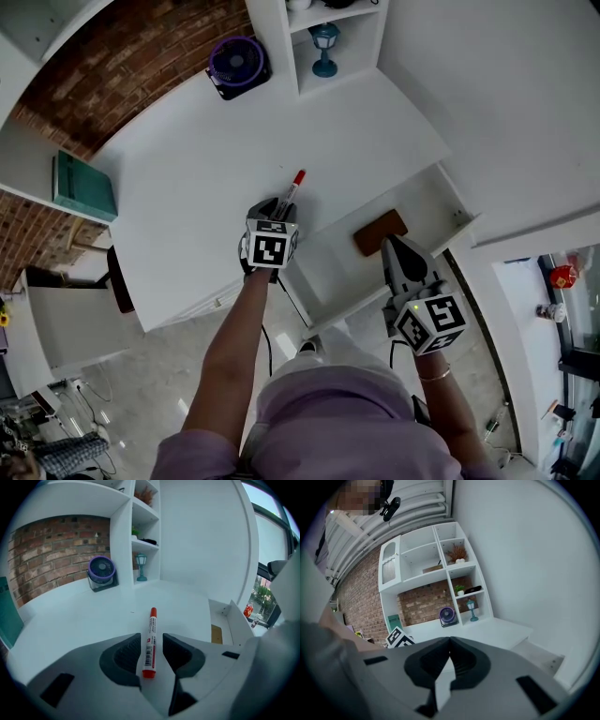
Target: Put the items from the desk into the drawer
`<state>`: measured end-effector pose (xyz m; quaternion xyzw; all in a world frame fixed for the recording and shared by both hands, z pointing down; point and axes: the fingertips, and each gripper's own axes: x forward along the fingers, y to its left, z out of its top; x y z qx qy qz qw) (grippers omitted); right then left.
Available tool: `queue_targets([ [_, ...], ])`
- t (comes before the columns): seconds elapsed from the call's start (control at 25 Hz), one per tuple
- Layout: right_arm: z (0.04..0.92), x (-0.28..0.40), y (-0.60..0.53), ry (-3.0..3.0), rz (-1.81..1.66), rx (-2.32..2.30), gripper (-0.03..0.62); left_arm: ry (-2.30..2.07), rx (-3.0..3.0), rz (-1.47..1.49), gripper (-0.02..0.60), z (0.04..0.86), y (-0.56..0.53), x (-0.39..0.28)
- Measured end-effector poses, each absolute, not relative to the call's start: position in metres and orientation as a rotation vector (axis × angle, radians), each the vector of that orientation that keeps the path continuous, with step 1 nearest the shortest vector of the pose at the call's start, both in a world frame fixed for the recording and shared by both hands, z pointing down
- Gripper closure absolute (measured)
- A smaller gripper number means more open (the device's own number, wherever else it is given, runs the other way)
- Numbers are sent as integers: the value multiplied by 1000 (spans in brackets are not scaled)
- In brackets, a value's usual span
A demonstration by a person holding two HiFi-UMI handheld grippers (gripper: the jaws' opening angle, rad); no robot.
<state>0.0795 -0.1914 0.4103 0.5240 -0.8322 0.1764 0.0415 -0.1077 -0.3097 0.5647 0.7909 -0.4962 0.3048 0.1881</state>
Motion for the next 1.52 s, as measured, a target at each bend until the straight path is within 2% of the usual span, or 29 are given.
queue_targets([
  [0.16,411,81,-192,-2548,545,1603,592,-1397,2219,878,443,567,-312,-107],
  [0.32,412,82,-192,-2550,556,1606,592,-1394,2222,941,495,571,-314,-109],
  [0.96,411,86,-189,-2549,568,1610,592,-1379,2234,933,515,568,-310,-105],
  [1.52,405,105,-190,-2546,566,1665,592,-1368,2403,801,515,505,-276,-78],
])
